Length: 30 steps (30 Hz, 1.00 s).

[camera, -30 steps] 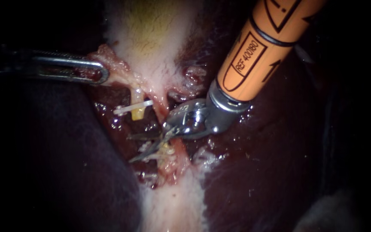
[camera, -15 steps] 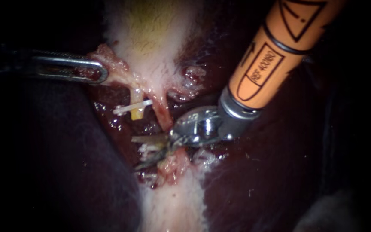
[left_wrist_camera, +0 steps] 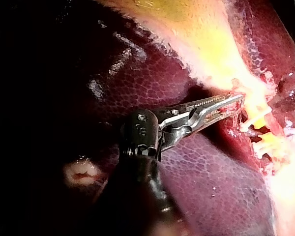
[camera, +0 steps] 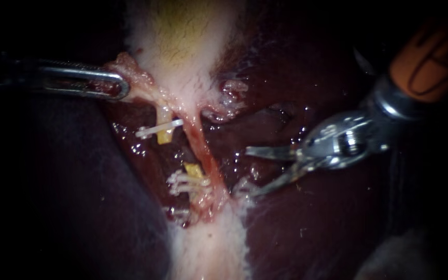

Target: Go back from the cut left tube

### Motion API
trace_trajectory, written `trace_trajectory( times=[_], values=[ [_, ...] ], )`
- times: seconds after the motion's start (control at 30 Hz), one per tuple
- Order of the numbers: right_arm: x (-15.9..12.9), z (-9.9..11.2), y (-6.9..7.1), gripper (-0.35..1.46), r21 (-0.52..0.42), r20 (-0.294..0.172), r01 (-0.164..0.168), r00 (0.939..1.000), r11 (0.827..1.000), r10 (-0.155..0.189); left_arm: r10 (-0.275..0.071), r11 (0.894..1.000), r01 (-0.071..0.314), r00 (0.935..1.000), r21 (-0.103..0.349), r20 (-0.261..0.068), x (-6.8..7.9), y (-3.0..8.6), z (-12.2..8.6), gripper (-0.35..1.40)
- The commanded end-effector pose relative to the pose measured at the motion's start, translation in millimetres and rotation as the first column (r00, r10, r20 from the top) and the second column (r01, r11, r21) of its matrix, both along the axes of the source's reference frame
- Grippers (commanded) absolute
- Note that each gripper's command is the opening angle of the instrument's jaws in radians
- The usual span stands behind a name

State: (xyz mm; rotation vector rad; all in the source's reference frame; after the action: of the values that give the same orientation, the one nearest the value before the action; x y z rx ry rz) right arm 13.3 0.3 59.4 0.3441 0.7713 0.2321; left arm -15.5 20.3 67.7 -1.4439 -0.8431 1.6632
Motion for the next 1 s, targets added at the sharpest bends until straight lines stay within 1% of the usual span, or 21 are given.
trace_trajectory(
  times=[0.03, 0.1, 0.2, 0.43, 0.57, 0.67, 0.8, 1.0],
  values=[
    [-0.9, -0.2, 0.2, 1.45, -0.012, 0.005, -0.008, 1.0, 1.0, 0.008, 0.0, 1.0, 0.0, 1.0, 0.0, 0.0, 0.0, 0.0, 0.0, -0.35],
    [-2.0, -0.3, 0.5, 1.45, -0.014, 0.01, -0.01, 0.9999, 1.0, 0.011, 0.003, 1.0, -0.003, 1.0, 0.0, 0.002, 0.0, 0.0, 0.1, -0.35],
    [-2.9, -0.3, 1.0, 1.45, -0.011, 0.017, -0.015, 0.9997, 1.0, 0.015, 0.003, 1.0, -0.003, 1.0, 0.0, 0.002, 0.1, 0.1, 0.1, -0.35],
    [-3.1, -0.2, 1.1, 1.45, -0.011, 0.018, -0.012, 0.9998, 1.0, 0.013, 0.001, 1.0, -0.001, 1.0, 0.0, 0.001, 0.0, 0.1, 0.2, -0.35],
    [-3.1, -0.2, 1.1, 1.45, -0.011, 0.018, -0.012, 0.9998, 1.0, 0.013, 0.0, 1.0, 0.0, 1.0, 0.0, 0.0, -0.1, 0.4, 0.6, -0.35],
    [-3.1, -0.2, 1.0, 1.45, -0.011, 0.018, -0.012, 0.9998, 1.0, 0.012, -0.004, 1.0, 0.004, 1.0, -0.002, -0.003, -0.5, 0.5, 1.1, -0.35],
    [-3.1, -0.2, 1.0, 1.45, -0.011, 0.018, -0.012, 0.9998, 1.0, 0.012, -0.008, 1.0, 0.008, 1.0, -0.005, -0.006, -1.5, 0.6, 2.0, -0.35],
    [-3.1, -0.2, 1.0, 1.45, -0.011, 0.018, -0.012, 0.9998, 1.0, 0.012, -0.015, 1.0, 0.015, 0.9998, -0.009, -0.011, -3.2, 0.8, 3.1, -0.35]
  ],
)
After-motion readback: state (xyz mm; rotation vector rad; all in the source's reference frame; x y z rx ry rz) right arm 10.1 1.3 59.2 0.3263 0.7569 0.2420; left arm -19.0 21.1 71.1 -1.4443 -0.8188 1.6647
